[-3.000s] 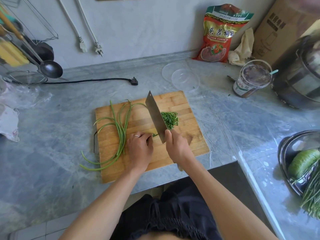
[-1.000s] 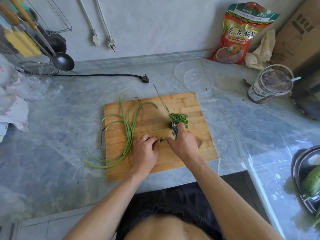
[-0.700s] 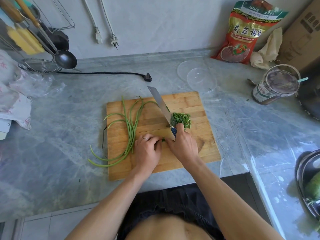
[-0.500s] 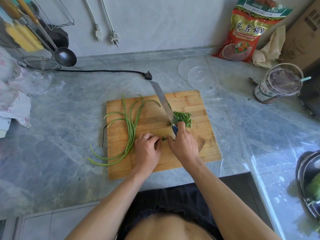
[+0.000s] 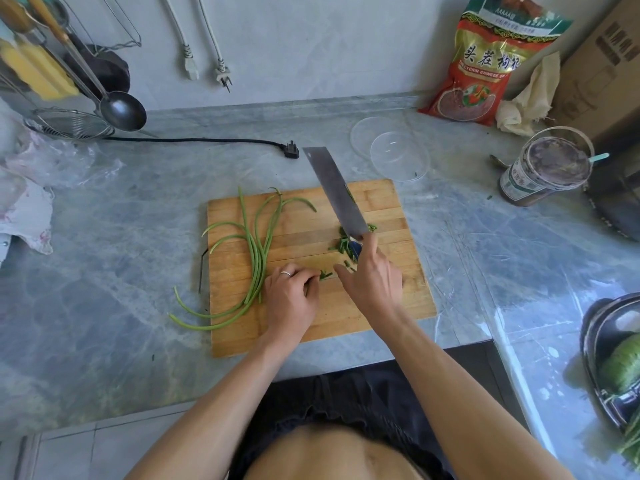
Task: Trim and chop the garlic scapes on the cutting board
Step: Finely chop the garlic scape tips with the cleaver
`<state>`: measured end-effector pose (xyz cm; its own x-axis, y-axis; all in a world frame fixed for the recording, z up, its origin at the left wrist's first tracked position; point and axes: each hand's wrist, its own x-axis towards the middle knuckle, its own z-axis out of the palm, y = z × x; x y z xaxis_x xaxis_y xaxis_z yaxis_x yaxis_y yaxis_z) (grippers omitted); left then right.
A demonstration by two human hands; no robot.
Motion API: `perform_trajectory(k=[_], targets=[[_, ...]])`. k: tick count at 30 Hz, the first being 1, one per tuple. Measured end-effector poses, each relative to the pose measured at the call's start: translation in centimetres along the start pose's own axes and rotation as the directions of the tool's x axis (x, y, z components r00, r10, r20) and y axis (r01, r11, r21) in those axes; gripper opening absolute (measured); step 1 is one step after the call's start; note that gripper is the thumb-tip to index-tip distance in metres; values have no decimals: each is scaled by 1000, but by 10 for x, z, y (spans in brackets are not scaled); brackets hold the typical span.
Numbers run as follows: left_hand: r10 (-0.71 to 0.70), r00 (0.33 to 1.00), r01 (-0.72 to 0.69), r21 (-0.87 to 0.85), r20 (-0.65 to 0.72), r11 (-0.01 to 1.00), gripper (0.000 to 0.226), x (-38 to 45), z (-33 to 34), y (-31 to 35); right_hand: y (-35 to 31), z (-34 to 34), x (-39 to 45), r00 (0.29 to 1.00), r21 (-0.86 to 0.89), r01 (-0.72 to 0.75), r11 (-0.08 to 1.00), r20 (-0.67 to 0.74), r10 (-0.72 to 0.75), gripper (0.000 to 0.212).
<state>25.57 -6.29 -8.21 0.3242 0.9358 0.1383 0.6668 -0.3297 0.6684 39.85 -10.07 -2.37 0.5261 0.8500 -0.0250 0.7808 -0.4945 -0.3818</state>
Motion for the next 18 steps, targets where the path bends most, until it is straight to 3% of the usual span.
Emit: perform_trajectory(k=[4,18], targets=[[-17,1000,17,5,-2,1000,14,0,0,3,-1,12,0,999,-99,22,995,-26,-25,63],[4,1000,-4,14,-2,1000,13,1,-1,0,2,19,1,1000,-140,19,990,-12,-21,66]])
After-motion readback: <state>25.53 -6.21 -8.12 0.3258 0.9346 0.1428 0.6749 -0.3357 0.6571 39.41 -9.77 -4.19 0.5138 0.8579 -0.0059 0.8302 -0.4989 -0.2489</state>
